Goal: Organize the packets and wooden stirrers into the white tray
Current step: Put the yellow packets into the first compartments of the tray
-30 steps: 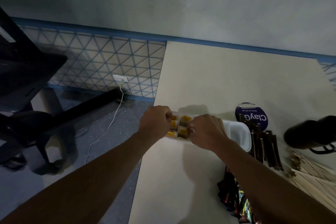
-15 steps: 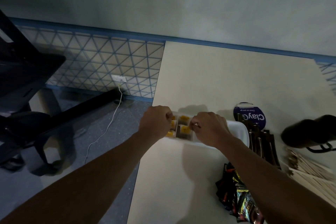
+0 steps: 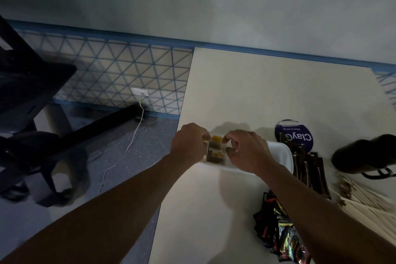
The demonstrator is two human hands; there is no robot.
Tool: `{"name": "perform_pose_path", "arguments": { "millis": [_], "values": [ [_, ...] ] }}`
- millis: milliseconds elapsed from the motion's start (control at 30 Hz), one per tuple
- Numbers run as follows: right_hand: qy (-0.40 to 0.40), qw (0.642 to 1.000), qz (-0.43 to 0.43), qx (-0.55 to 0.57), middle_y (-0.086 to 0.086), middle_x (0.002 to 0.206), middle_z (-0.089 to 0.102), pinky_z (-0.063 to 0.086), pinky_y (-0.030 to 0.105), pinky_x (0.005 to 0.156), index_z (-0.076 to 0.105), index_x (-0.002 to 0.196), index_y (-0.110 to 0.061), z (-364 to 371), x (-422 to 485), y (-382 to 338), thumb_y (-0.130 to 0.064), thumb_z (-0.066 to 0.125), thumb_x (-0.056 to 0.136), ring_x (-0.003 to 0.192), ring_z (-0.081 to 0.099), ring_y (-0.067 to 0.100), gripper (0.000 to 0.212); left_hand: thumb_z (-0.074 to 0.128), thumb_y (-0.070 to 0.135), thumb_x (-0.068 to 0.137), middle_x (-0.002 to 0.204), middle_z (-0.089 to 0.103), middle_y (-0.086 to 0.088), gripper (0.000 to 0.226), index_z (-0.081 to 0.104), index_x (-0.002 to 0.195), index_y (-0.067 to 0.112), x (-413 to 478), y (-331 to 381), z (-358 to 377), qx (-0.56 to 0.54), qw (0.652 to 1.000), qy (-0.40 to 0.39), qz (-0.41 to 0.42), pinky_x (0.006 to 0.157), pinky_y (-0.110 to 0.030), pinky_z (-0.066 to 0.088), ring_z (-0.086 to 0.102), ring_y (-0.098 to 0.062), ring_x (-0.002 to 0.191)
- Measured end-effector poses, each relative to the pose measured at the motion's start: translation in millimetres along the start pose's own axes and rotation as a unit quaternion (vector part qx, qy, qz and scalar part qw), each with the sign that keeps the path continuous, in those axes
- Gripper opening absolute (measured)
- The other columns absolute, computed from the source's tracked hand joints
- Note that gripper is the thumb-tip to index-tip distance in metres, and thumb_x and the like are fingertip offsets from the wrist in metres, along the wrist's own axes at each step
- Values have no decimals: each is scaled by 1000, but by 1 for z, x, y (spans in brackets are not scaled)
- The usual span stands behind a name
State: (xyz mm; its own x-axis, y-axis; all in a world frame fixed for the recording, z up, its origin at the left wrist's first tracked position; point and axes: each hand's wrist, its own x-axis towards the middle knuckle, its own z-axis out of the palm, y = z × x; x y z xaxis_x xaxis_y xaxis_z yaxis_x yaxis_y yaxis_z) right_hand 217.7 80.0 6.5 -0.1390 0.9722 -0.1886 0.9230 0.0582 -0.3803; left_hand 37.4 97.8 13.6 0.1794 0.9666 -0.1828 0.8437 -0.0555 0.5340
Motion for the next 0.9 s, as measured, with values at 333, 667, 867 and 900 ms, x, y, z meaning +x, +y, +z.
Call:
{"name": "perform_pose_path", "arguments": {
  "millis": [333, 667, 867, 900],
  "values": [
    [-34, 999, 11, -22, -14, 84, 60, 54, 37, 81, 69, 104, -32, 1, 3, -5, -26, 67, 73, 84, 62, 15, 31, 68, 13, 86, 117, 54, -7, 31, 65, 117, 12, 3, 18, 12, 112, 993, -47, -6, 81, -33, 50, 60, -27, 105],
    [-34, 998, 5, -47, -17, 88, 55, 44, 29, 73, 68, 92, -36, 4, 1, 2, -39, 77, 73, 86, 60, 11, 21, 59, 9, 86, 111, 56, -10, 21, 71, 103, 10, 18, 18, 15, 97, 995, -37, -9, 74, -35, 51, 61, -30, 96],
    [-40, 995, 5, -88, -6, 91, 63, 52, 35, 76, 72, 100, -31, 15, 7, -2, -55, 66, 76, 89, 65, 23, 35, 66, 8, 81, 101, 66, -10, 16, 76, 94, 11, 28, 17, 14, 33, 999, -29, -30, 75, -38, 58, 66, -28, 88],
    [-40, 995, 9, -93, -5, 91, 64, 52, 34, 75, 72, 99, -30, 16, 7, -2, -56, 63, 76, 88, 66, 24, 36, 66, 8, 80, 100, 67, -10, 16, 76, 93, 10, 29, 16, 14, 27, 998, -33, -35, 74, -38, 58, 66, -28, 87]
  ]
}}
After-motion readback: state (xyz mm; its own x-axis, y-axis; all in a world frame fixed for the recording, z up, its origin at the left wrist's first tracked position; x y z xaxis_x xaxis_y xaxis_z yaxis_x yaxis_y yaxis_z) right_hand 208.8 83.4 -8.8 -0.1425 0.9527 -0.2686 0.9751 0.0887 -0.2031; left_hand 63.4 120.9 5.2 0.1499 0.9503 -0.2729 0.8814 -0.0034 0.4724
